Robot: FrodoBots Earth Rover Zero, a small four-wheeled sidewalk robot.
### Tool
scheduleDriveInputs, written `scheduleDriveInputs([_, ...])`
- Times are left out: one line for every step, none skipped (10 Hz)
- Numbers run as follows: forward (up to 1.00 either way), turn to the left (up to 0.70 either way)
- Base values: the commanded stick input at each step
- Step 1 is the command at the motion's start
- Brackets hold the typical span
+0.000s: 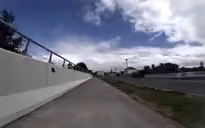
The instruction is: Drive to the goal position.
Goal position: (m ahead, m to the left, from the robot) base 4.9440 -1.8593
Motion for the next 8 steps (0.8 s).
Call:
scheduleDriveInputs([0.70,0.00])
scheduleDriveInputs([0.70,0.00])
scheduleDriveInputs([0.70,0.00])
scheduleDriveInputs([0.70,0.00])
scheduleDriveInputs([0.70,0.00])
scheduleDriveInputs([0.70,0.00])
scheduleDriveInputs([0.70,0.00])
scheduleDriveInputs([0.70,0.07])
